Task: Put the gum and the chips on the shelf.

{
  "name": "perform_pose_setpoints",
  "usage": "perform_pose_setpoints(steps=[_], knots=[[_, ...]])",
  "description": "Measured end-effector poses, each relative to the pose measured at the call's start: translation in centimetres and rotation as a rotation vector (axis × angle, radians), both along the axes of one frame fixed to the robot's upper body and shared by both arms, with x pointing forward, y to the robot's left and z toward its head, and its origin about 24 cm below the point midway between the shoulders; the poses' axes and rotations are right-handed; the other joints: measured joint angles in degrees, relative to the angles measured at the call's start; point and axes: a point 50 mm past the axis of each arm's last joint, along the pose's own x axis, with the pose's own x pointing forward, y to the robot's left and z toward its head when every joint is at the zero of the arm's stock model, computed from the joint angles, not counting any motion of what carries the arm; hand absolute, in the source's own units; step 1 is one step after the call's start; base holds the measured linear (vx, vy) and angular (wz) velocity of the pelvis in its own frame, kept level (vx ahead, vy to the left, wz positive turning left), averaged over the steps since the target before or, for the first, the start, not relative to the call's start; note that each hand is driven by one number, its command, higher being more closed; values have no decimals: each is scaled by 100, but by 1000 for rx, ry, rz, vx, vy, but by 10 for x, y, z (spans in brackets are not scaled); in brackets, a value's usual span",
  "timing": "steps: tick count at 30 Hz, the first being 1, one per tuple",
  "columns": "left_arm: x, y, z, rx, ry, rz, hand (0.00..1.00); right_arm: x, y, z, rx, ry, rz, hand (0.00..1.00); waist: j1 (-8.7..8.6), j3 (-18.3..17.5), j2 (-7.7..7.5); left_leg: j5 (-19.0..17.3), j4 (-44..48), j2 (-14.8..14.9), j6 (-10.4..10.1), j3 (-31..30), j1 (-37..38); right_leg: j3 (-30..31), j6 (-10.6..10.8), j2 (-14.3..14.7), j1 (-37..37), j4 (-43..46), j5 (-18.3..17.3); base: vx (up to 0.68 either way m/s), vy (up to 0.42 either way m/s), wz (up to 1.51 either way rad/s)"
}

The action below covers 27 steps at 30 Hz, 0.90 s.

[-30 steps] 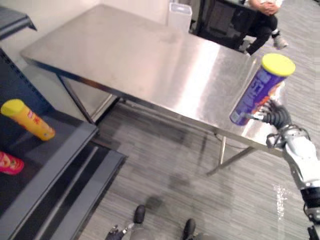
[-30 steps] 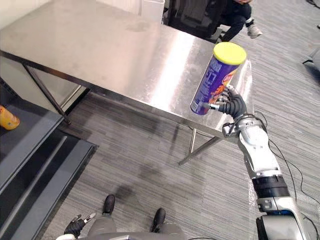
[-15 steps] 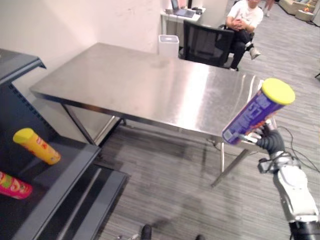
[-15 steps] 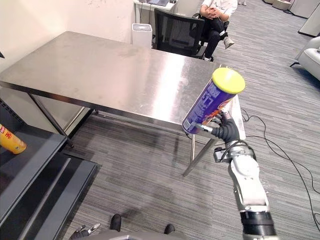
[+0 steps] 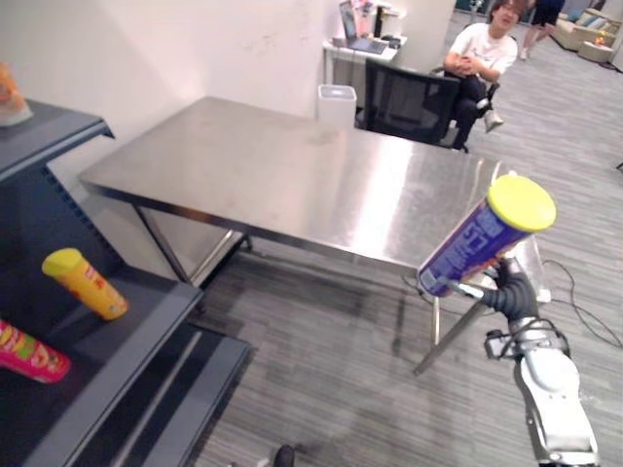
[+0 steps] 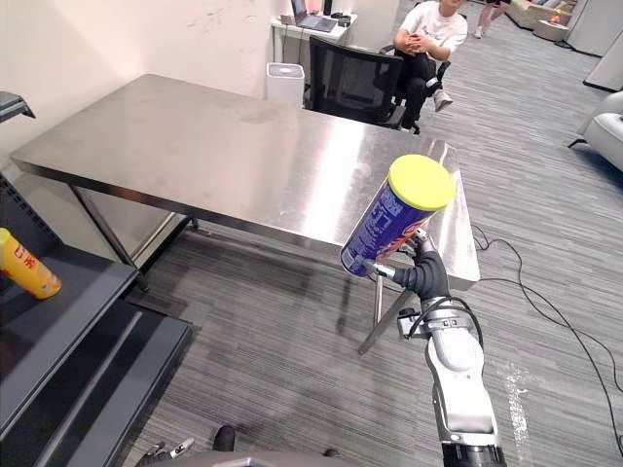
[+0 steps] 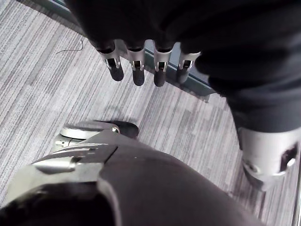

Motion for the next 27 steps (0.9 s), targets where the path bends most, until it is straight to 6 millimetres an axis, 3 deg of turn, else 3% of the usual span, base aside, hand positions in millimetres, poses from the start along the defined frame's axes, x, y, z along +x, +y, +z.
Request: perform_pose_setpoints(steps=[4,6,8,9,10,11,12,13,15,16,17,18,19,21,23,27], knots=[[2,1,1,5,-12,13,0,1,-1,3,-17,-11,4,100,32,100,69,20,325,-100,6,-585,-328,-504,-26,-145,-58,578,-341,-15,-40,71],[8,1,2,12,-43,40,0,6,0,11,-31,-43,9,100,54,233,121,52,491,-150,-85,-949,-610,-867,-61,-190,-159,900,-535,-86,-82,103],[14,2,4,9,-84,125,0,13,1,25,-43,-113,7,100,161,563,198,79,391,-76,-158,-981,-738,-1209,-152,-217,-235,1237,-781,-168,-96,87],[13,1,4,4,-90,177,0,14,0,29,-52,-130,4,100,199,644,293,12,327,50,-57,-705,-833,-1407,-212,-190,-238,1292,-808,-238,-147,100],[12,0,3,0,-94,220,0,13,-3,32,-62,-142,-7,100,203,695,259,-310,413,195,420,-63,-1004,-1668,-272,-247,-252,1274,-833,-176,-76,121],[10,1,3,-3,-97,271,0,12,-5,33,-57,-149,-23,100,213,734,160,-424,897,259,738,777,-1356,-1898,-387,-544,-418,1408,-904,-164,-48,104],[10,1,3,-3,-98,284,0,12,-6,33,-53,-152,-32,100,209,758,124,-390,1247,276,814,1074,-1508,-1964,-426,-651,-497,1496,-929,-52,-3,81],[-1,0,1,-5,-74,324,0,11,-8,33,-40,-154,-52,100,211,748,200,-354,2163,338,1004,1572,-1670,-2057,-468,-820,-624,1705,-955,-18,-58,73],[-9,0,1,1,-61,353,0,5,-16,31,-33,-149,-96,100,90,780,410,-274,2432,359,992,2061,-1697,-2291,-462,-868,-645,2066,-1088,-44,-55,104],[-5,2,3,10,-86,349,0,2,-22,26,-21,-132,-129,100,49,803,355,155,2028,229,1030,2119,-1711,-2385,-502,-919,-722,2001,-1149,-129,-25,108],[-3,7,4,22,-97,348,0,-1,-24,24,-13,-126,-143,100,16,778,315,518,1558,94,911,2064,-1640,-2473,-475,-962,-715,1859,-1122,-124,-4,116],[4,11,5,26,-108,359,0,-7,-29,20,11,-118,-182,100,20,791,291,188,1590,145,1128,2476,-1542,-2893,-501,-1060,-610,1735,-1007,-72,-28,117],[6,11,5,26,-107,357,0,-12,-33,15,37,-102,-219,100,-20,833,230,-318,1968,312,1028,3009,-1370,-3161,-459,-1139,-523,1779,-974,-47,-33,119],[8,5,4,12,-110,351,0,-20,-41,9,37,-78,-265,100,-216,805,320,-552,1773,381,792,3407,-1055,-3636,-447,-1238,-329,1804,-967,-48,5,125],[13,5,5,10,-120,332,0,-22,-44,8,37,-73,-282,100,-240,759,423,-471,1279,229,734,3448,-947,-3872,-344,-1305,-311,1855,-922,-58,102,84],[17,3,5,8,-135,325,0,-18,-35,8,44,-75,-245,100,-145,769,415,-236,737,-64,718,3144,-1005,-4055,-148,-1312,-317,1653,-763,-92,133,44]])
